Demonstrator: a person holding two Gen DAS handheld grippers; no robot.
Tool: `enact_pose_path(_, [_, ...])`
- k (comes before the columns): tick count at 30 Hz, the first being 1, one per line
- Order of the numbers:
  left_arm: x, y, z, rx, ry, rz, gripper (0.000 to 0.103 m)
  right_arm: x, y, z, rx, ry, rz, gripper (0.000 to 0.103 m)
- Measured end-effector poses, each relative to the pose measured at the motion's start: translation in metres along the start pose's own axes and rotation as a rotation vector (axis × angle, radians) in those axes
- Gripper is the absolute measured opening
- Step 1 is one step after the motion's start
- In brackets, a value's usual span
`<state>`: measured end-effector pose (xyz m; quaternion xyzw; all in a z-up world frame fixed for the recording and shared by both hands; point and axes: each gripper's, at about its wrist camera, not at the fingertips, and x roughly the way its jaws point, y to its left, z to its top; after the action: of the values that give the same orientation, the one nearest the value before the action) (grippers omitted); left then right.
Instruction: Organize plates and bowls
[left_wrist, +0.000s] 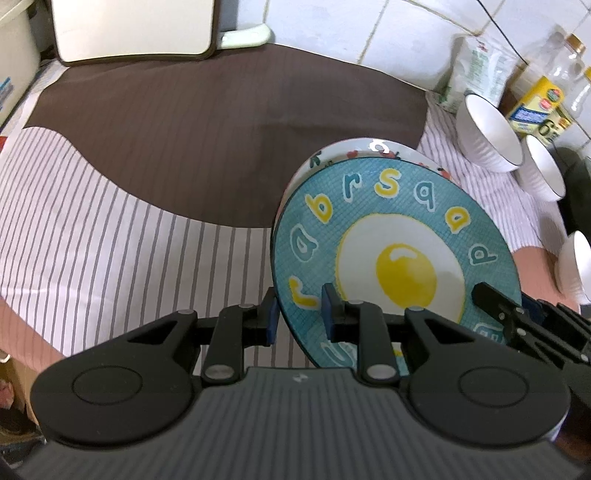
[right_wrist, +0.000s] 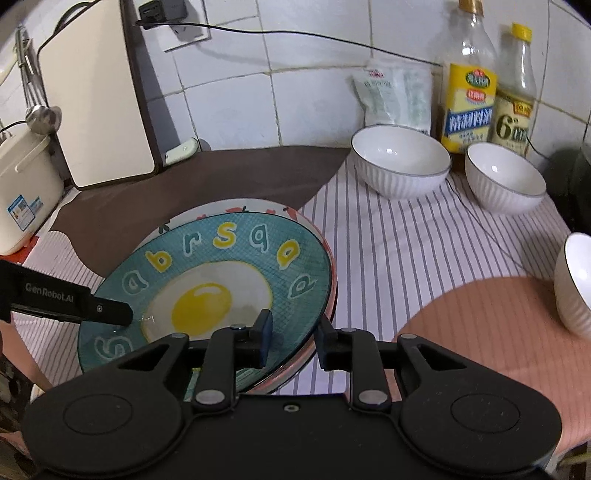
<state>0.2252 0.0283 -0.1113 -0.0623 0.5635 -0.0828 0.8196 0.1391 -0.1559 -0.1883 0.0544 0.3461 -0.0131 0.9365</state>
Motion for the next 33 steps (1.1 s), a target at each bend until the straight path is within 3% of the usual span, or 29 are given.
enact_pose_path(8, [0.001, -0.016, -0.01, 0.014, -0.067, 0.104, 0.022, 0.003, 0.01, -0.014, -0.08, -0.108, -0.059, 0.033])
enact_pose_path(14, [0.002, -0.026, -0.017, 0.031, -0.12, 0.166, 0.022, 0.007, 0.013, -0.018, -0.104, -0.107, -0.093, 0.036])
enact_pose_path(20, [0.003, -0.031, -0.017, 0.06, -0.12, 0.194, 0.022, 0.013, 0.011, -0.019, -0.107, -0.097, -0.095, 0.036])
enact_pose_path(28, [-0.015, -0.029, -0.018, 0.085, -0.135, 0.154, 0.022, 0.003, 0.001, -0.017, -0.037, -0.107, -0.04, 0.036])
enact_pose_path(33, [-0.047, -0.03, -0.021, 0.111, -0.167, 0.085, 0.022, -0.022, -0.001, -0.019, -0.09, -0.123, -0.031, 0.036])
